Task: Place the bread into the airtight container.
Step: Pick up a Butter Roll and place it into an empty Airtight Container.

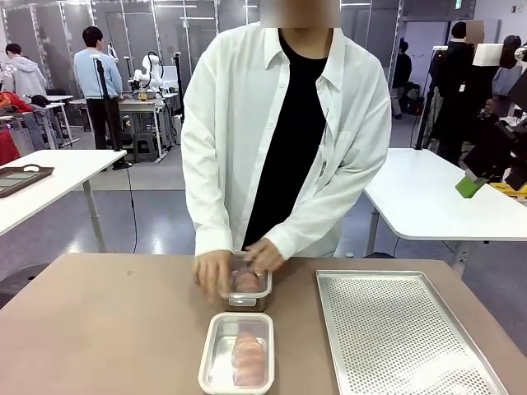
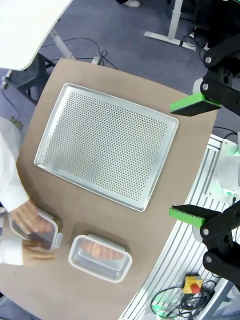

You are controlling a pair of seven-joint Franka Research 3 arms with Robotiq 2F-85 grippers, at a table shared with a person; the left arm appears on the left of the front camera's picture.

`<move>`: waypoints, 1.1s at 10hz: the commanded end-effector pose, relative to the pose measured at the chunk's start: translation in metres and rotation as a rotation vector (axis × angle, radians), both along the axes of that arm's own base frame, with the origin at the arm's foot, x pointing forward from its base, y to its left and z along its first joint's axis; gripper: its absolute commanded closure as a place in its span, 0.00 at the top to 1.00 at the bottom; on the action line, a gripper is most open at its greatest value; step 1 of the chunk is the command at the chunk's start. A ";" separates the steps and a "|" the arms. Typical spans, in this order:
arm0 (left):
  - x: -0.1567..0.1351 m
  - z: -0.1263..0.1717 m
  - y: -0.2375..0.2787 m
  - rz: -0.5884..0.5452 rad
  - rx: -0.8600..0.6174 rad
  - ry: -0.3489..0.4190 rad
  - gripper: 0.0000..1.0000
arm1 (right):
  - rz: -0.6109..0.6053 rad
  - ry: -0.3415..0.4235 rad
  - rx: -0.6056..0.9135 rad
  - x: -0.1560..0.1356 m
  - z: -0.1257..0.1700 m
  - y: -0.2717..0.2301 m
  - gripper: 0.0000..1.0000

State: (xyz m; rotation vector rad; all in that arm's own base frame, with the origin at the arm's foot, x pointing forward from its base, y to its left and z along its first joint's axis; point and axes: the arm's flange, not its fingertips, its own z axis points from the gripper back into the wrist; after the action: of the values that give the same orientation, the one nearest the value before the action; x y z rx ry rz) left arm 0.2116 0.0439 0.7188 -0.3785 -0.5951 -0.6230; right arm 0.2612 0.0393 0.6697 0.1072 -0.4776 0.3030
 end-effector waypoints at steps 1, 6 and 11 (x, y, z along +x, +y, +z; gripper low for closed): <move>0.001 0.001 0.000 -0.006 0.012 -0.006 1.00 | 0.015 -0.003 -0.010 0.002 0.000 -0.003 0.89; 0.001 0.001 0.000 -0.006 0.012 -0.006 1.00 | 0.015 -0.003 -0.010 0.002 0.000 -0.003 0.89; 0.001 0.001 0.000 -0.006 0.012 -0.006 1.00 | 0.015 -0.003 -0.010 0.002 0.000 -0.003 0.89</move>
State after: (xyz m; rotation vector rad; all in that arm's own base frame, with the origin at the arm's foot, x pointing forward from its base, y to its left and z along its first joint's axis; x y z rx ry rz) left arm 0.2116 0.0439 0.7188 -0.3785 -0.5951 -0.6230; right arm 0.2612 0.0393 0.6697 0.1070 -0.4776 0.3031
